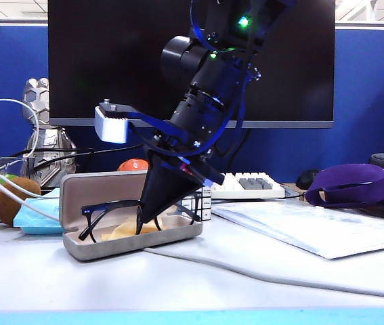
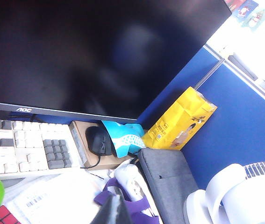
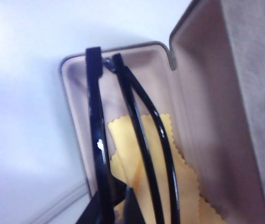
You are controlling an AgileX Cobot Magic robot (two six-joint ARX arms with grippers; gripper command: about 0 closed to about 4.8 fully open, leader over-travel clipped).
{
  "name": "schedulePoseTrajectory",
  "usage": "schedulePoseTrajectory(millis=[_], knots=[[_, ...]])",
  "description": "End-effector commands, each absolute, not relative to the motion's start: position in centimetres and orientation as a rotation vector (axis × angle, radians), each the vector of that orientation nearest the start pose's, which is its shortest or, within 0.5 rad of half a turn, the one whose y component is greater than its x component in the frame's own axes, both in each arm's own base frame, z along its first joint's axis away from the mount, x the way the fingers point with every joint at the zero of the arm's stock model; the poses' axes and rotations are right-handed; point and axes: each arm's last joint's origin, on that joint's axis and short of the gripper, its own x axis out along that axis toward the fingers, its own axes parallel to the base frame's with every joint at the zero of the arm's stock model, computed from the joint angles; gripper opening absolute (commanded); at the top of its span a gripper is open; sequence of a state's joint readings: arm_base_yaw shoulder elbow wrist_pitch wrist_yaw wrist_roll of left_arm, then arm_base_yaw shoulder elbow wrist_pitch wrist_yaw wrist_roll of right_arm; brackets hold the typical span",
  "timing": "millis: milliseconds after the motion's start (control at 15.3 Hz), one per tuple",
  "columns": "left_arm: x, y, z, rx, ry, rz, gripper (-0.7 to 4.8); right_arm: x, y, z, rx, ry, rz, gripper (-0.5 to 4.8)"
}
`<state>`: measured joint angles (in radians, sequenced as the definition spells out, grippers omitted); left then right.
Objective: Pick up the glasses, fold the temples of the glasses, place the glasses into the glasses case, and finally close the glasses case.
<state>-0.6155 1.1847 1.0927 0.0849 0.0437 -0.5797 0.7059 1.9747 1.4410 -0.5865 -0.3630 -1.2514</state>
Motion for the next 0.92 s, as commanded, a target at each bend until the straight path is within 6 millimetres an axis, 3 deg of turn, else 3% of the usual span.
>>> schedulePoseTrajectory(millis=[65,393,916], knots=[[21.6,-15.5,38.7,-0.556,0.186,-0.647,-0.06,29.9,26.9,19.0,-1.171,0.428,1.597,-0.02],[21.6,-15.5,38.7,-0.556,0.186,-0.647,-0.06,29.3,26.6,19.9,-1.132,0.482,1.654,-0.02],[21.6,-15.5,38.7,-0.556,0.187,-0.648,-0.06,29.6,27.0,18.9,-1.022,0.544,1.648,-0.02]])
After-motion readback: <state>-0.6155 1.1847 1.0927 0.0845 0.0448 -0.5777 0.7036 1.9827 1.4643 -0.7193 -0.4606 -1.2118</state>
